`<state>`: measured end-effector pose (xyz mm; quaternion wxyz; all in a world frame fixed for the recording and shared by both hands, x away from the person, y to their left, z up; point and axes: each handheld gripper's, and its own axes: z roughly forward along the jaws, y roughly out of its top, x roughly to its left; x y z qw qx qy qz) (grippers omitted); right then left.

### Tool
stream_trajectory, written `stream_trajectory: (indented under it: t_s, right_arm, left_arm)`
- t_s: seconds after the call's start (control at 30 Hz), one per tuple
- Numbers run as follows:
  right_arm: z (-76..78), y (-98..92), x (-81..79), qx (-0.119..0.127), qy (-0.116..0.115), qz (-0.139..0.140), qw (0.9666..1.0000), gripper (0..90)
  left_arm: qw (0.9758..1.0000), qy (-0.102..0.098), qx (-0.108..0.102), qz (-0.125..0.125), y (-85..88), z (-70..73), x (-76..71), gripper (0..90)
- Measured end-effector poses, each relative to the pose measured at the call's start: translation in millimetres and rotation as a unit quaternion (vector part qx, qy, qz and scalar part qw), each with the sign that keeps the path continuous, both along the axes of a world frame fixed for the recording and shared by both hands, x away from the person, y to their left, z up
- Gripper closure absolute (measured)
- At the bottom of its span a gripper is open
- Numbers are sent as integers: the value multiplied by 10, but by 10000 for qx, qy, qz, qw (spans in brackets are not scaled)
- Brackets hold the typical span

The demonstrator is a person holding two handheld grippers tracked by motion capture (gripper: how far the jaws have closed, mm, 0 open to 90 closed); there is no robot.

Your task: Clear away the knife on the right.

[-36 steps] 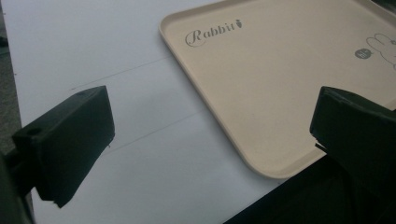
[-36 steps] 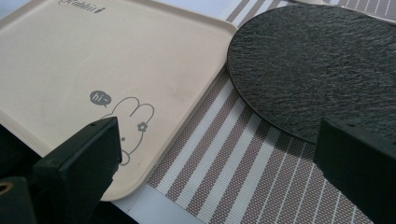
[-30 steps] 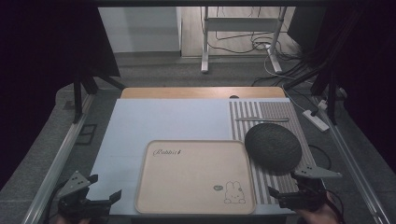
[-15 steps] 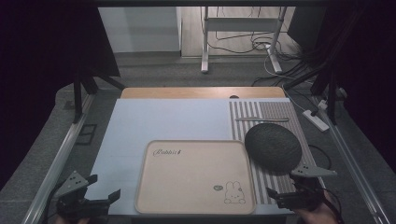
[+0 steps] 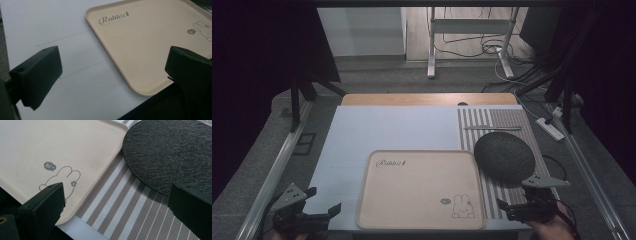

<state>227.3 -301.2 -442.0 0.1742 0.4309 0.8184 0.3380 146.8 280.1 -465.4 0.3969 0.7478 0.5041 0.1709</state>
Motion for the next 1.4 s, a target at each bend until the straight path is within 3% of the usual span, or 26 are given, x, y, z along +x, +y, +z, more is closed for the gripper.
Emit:
stream_trajectory:
  t_s: [0.2, 0.43, 0.63, 0.8, 1.4]
  right_arm:
    - [9, 24, 31, -45, -139, 62, 9999, 16]
    - [-1, 20, 97, 93, -82, 126, 9998, 16]
    - [5, 54, 162, 98, -287, 275, 9992, 16]
    - [5, 46, 250, 63, -362, 222, 9991, 16]
    - [-43, -58, 611, 63, -254, -70, 9996, 16]
  left_arm:
    - [10000, -5, -1, 3, 1, 0, -2, 12]
    - [10000, -2, 4, 35, 2, -1, -2, 12]
    - [10000, -3, -9, 50, 7, -1, -3, 12]
    - [10000, -2, -7, 60, 7, -1, -3, 12]
    - [10000, -3, -16, 75, 9, -1, -3, 12]
